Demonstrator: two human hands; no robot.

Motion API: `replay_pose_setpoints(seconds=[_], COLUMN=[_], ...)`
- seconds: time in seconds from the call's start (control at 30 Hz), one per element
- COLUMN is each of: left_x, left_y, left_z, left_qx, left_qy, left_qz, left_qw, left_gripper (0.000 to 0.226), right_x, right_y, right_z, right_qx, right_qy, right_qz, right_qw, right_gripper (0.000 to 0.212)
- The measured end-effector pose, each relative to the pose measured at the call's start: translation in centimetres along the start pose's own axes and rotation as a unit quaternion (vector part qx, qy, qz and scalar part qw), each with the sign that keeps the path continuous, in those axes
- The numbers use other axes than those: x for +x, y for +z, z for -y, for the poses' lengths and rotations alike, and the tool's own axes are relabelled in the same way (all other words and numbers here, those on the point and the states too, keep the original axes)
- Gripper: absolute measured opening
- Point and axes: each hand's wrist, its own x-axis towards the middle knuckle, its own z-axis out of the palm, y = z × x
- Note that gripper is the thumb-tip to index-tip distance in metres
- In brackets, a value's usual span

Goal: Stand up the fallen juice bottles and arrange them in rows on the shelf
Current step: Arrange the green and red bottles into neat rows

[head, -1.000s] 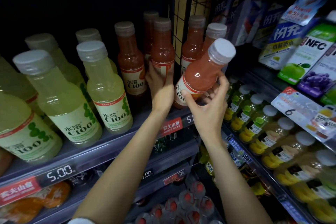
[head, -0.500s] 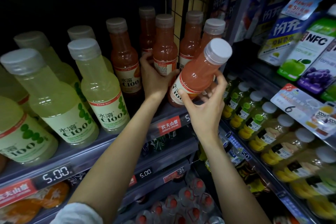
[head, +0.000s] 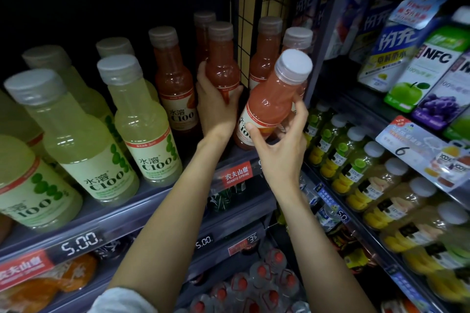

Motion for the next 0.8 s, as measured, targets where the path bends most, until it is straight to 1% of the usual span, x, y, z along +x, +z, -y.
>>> replay_pose_setpoints(seconds=[0.1,0.17,0.23,0.3,0.37,0.47,0.53,0.57,0.63,0.67,0.7,0.73,0.8], left_x=[0.1,0.5,0.5,0.2,-0.1,0.0,0.2,0.3,0.6,0.7,0.8,0.7,0.9], left_y=[-0.7,-1.3,-1.7,-1.6,-1.4,-0.9,-0.6,-0.6,-0.5,-0.5,-0.5,-0.5,-0.3], left_z=[1.2,1.7,1.6,1.6,1.6,0.9,0.2,-0.2,-0.4,-0.4,-0.5,-0.7,-0.7], left_qx=[-0.076,-0.096,-0.115,-0.136,-0.165,-0.235,-0.265,-0.276,-0.275,-0.269,-0.265,-0.266,-0.276], left_qy=[0.0,0.003,-0.007,-0.029,-0.07,-0.143,-0.154,-0.157,-0.161,-0.159,-0.156,-0.154,-0.144], left_qz=[0.06,0.106,0.127,0.12,0.098,0.06,0.039,0.033,0.027,0.03,0.036,0.042,0.042], left_qw=[0.995,0.99,0.985,0.983,0.979,0.959,0.951,0.948,0.948,0.95,0.951,0.951,0.949], left_gripper=[0.086,0.08,0.07,0.064,0.06,0.055,0.056,0.062,0.082,0.087,0.086,0.077,0.051], right_x=[0.0,0.1,0.3,0.6,0.8,1.4,1.9,2.1,2.1,2.1,2.2,2.4,3.2], right_y=[0.2,0.4,0.5,0.5,0.6,0.7,0.7,0.7,0.6,0.6,0.6,0.9,1.6], right_z=[0.2,0.5,0.6,0.7,0.9,1.2,1.3,1.5,2.2,2.8,3.5,4.0,5.0], right_qx=[-0.016,-0.026,-0.042,-0.072,-0.101,-0.111,-0.121,-0.134,-0.189,-0.231,-0.278,-0.318,-0.365], right_qy=[0.003,0.002,-0.004,-0.019,-0.031,-0.039,-0.044,-0.047,-0.063,-0.077,-0.093,-0.111,-0.126], right_qz=[0.019,0.04,0.057,0.067,0.082,0.125,0.152,0.156,0.137,0.108,0.072,0.036,-0.014], right_qw=[1.0,0.999,0.997,0.995,0.991,0.985,0.98,0.977,0.97,0.964,0.953,0.941,0.922], right_gripper=[0.082,0.083,0.084,0.085,0.085,0.088,0.085,0.083,0.08,0.08,0.081,0.081,0.082])
